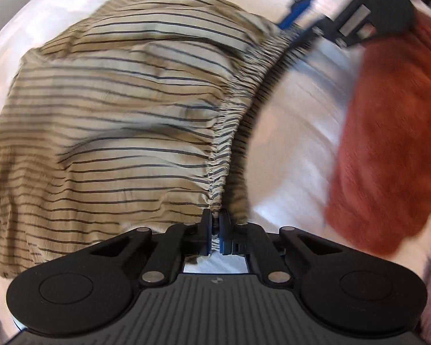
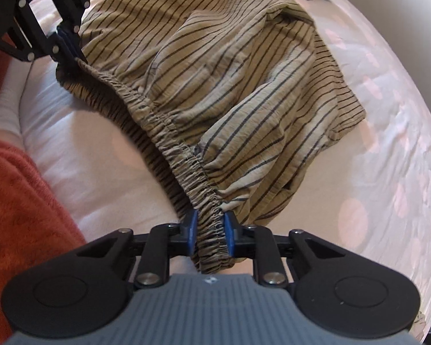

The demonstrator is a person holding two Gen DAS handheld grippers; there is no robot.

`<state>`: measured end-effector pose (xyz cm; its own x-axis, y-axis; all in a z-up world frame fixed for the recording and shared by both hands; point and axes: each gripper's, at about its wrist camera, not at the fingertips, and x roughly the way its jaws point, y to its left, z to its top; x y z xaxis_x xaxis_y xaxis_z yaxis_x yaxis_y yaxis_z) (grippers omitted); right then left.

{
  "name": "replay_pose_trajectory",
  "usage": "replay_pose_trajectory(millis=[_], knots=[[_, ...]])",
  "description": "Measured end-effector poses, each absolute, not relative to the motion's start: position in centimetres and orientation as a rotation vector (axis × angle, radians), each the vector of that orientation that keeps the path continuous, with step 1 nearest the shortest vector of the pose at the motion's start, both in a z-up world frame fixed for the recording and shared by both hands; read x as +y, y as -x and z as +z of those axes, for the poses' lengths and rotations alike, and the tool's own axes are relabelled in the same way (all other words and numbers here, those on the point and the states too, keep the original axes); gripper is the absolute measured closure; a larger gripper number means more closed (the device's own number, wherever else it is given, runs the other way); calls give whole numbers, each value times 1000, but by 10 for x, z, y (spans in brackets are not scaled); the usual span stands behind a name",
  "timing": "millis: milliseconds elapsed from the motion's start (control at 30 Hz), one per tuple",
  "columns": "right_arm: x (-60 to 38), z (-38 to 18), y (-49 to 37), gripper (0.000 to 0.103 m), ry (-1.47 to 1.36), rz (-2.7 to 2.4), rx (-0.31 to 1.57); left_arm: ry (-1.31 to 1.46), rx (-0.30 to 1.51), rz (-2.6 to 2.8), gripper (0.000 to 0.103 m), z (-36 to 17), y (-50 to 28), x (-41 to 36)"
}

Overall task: Fold clothes
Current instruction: 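Hold the waistband with both tools and lay the garment flat on the bed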

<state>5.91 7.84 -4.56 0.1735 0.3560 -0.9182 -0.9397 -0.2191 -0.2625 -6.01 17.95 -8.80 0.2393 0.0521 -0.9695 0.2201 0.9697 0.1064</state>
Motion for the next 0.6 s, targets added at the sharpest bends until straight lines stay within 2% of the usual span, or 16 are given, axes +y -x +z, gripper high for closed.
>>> replay_pose_trajectory(millis=[133, 200, 233, 267, 300, 333, 367, 400, 600], knots=[[78, -54, -54, 82, 1262, 1353, 650, -283, 1331, -93, 101, -98, 60, 173], [77, -55, -52, 78, 1249, 1350, 641, -290, 1329, -58, 99, -102, 58, 174], [76, -55, -51, 73, 1245, 1352, 633, -300, 1325, -53, 99, -102, 58, 173], [73, -53, -49, 70, 1245, 1360, 620, -313, 1320, -49, 92, -102, 59, 171], [69, -51, -48, 65, 1246, 1370, 606, -339, 1306, -51, 79, -100, 62, 168], [65, -49, -46, 64, 1250, 1382, 591, -368, 1288, -55, 71, -97, 65, 164], [61, -47, -43, 64, 1256, 1399, 574, -399, 1269, -62, 53, -94, 68, 159], [57, -45, -41, 64, 1266, 1413, 557, -428, 1251, -74, 48, -92, 72, 154], [58, -47, -35, 64, 1320, 1449, 516, -617, 1199, -137, 48, -101, 80, 129]])
